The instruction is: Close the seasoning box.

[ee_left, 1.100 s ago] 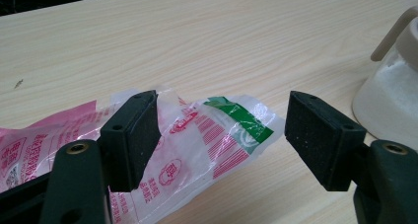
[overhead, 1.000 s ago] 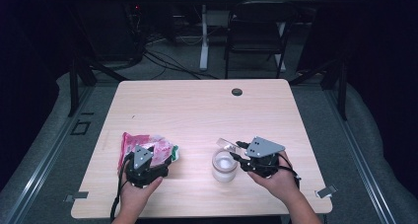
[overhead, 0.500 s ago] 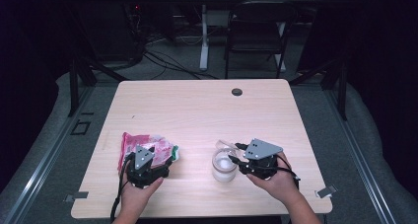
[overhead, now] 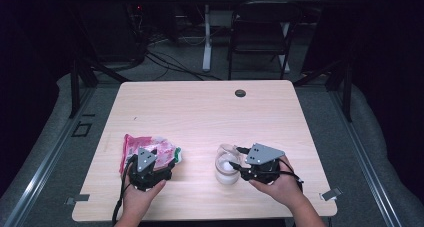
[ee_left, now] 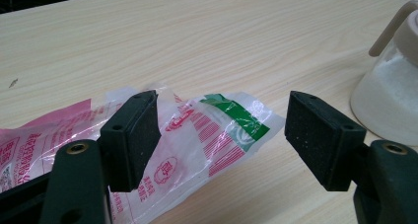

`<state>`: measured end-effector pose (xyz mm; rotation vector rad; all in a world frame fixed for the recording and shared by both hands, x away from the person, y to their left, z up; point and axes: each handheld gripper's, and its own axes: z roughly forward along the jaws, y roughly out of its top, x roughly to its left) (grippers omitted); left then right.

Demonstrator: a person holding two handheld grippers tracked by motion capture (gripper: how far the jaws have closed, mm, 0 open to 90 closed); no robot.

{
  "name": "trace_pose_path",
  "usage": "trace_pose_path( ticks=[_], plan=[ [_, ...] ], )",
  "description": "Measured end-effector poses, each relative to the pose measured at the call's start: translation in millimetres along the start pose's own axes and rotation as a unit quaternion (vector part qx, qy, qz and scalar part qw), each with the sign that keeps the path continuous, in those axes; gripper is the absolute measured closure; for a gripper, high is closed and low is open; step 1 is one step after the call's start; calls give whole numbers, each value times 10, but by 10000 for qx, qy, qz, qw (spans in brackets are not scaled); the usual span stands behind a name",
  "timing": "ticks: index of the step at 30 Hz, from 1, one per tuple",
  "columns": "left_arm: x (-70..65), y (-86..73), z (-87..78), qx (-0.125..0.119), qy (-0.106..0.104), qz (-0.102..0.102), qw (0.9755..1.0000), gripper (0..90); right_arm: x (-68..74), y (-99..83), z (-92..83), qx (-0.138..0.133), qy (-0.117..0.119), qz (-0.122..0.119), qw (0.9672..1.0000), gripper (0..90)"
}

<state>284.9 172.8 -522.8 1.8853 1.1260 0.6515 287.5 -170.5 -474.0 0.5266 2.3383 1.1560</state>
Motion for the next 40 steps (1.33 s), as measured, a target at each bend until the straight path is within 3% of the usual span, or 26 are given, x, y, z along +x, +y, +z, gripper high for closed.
trace_pose_path(
  ticks=[5,21,31,40],
  plan=[
    [6,2,-4,-8,20,0,10000,288,14,17,-1,-126,186,71,9997,475],
    [49,7,-28,-54,80,-82,9999,287,-21,13,-4,-168,237,263,9992,445],
    [101,2,-34,-56,134,-156,9998,287,-198,-91,-30,-117,-105,745,9971,435],
    [146,2,-44,-78,178,-212,9996,288,-342,-214,-43,-51,-398,1130,9928,434]
  ],
)
